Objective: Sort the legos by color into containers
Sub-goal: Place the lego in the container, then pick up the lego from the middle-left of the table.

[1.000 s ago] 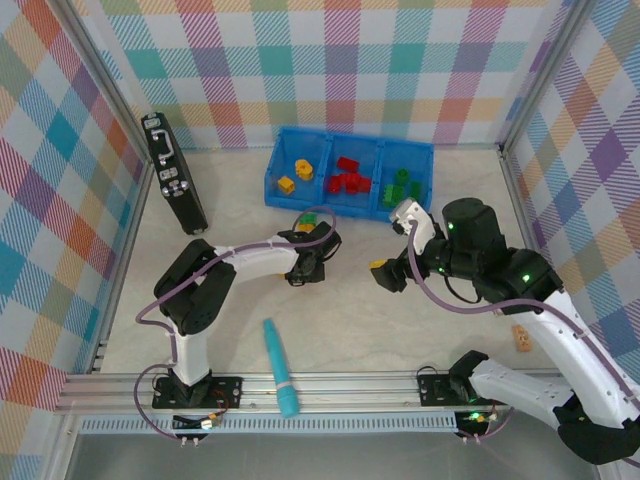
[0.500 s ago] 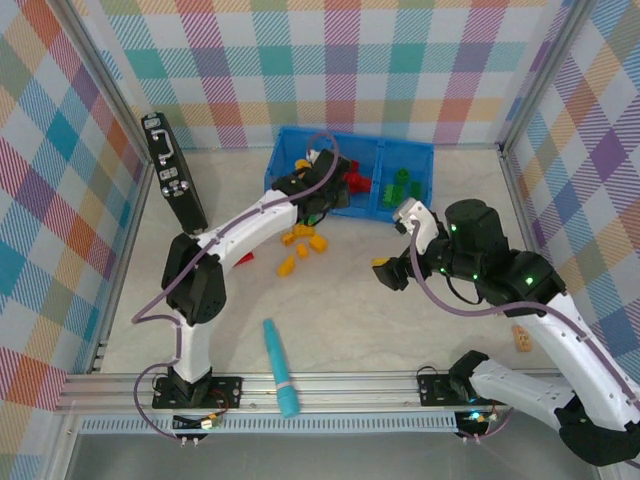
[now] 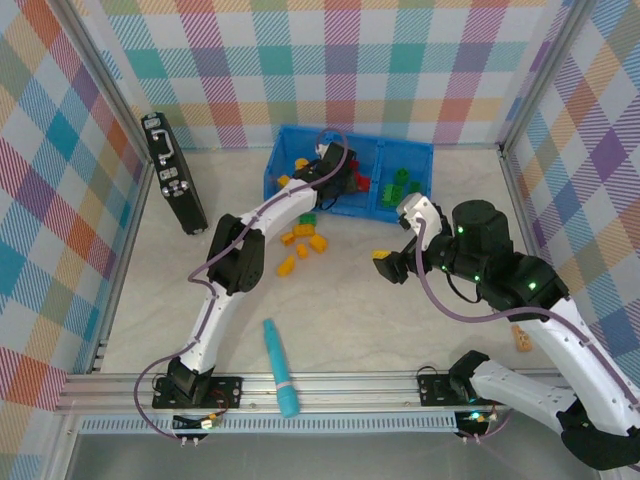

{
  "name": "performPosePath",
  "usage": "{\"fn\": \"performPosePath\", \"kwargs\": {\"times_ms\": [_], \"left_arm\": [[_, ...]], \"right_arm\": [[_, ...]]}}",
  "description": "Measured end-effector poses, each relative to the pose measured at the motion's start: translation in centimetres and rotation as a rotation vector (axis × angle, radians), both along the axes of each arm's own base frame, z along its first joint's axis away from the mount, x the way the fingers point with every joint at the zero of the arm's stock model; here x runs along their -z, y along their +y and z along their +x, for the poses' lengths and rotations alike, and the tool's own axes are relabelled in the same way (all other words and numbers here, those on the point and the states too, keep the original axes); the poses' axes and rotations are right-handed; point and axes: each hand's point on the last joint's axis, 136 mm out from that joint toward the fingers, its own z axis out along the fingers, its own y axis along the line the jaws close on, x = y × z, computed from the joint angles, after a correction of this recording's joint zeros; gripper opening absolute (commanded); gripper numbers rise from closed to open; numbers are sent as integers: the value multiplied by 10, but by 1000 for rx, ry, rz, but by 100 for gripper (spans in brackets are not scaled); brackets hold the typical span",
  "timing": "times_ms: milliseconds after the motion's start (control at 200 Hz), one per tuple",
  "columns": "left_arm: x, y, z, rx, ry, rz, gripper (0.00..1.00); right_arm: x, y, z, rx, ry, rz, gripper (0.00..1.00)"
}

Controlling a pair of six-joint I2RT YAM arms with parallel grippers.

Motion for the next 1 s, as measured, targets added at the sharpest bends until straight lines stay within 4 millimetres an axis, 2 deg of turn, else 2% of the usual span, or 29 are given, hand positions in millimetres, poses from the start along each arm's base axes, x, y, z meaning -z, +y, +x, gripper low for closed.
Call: {"fn": "performPosePath", "kwargs": {"times_ms": [130, 285, 370, 440, 605, 690, 760, 830, 925, 1000], "left_arm": [[8, -4, -1, 3, 21, -18, 36], [7, -6, -1, -3, 27, -38, 45], [8, -6, -2, -3, 32, -45, 45], [7, -7, -2, -3, 31, -47, 49], [7, -6, -2, 1, 29, -42, 45], [3, -6, -3, 17, 21, -27, 50], [-8, -1, -8, 40, 6, 3, 53], [-30, 8, -17, 70, -22, 47, 58], [-78, 28, -38, 129, -99, 114, 70], [-129, 48, -65, 193, -189, 179, 78]], "right_arm": [[-1, 0, 0, 0, -3, 2, 99], [-1, 0, 0, 3, -6, 2, 99], [-2, -1, 0, 5, -8, 3, 99], [-1, -2, 0, 6, -8, 2, 99], [2, -2, 0, 9, -5, -3, 99], [3, -2, 0, 9, -4, -4, 99], [4, -3, 0, 13, -3, -6, 99], [5, -4, 0, 18, -3, -10, 99], [9, -6, 1, 26, -1, -17, 99], [11, -7, 1, 32, 1, -23, 99]]}}
